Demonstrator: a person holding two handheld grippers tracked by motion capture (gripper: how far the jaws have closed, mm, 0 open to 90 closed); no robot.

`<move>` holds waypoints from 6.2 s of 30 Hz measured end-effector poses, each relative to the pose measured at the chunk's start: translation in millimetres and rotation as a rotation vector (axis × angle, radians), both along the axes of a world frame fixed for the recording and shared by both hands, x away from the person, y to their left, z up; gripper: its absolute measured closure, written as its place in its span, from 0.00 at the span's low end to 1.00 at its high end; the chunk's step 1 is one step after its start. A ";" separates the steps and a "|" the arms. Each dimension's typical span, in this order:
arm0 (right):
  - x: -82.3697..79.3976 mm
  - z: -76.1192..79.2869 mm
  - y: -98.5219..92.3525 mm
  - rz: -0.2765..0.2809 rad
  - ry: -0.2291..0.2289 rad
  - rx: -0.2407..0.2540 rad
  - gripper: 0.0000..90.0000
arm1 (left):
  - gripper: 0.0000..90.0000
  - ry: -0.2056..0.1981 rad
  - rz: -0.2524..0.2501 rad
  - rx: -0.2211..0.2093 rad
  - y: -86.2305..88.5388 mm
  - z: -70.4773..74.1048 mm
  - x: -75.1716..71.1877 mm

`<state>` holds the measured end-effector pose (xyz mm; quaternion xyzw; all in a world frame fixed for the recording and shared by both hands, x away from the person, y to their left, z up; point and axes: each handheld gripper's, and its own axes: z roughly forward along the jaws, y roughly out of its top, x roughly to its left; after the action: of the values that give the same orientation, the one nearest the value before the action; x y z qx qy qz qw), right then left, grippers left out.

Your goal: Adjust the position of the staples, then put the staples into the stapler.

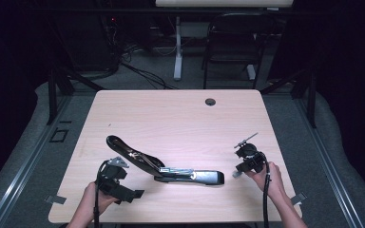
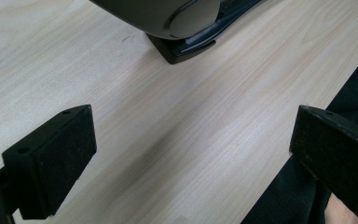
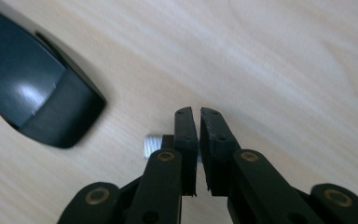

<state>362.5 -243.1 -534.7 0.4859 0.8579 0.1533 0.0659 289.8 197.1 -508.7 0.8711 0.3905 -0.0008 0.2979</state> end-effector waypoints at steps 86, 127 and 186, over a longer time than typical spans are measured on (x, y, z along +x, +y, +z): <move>-13.5 -1.7 1.9 0.312 -0.037 -0.029 0.76 | 0.00 0.022 -0.001 0.008 9.2 -5.3 7.2; -9.3 3.1 2.0 0.200 -0.066 -0.025 0.86 | 0.00 -0.015 0.001 0.014 13.3 -2.9 8.4; -3.1 49.9 58.8 0.321 -0.229 0.133 0.87 | 0.00 -0.037 0.046 0.005 17.2 -0.4 12.6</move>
<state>359.4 -184.3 -484.8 0.3258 0.8992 0.2723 0.1056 302.4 214.3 -509.1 0.8625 0.4048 0.0228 0.3029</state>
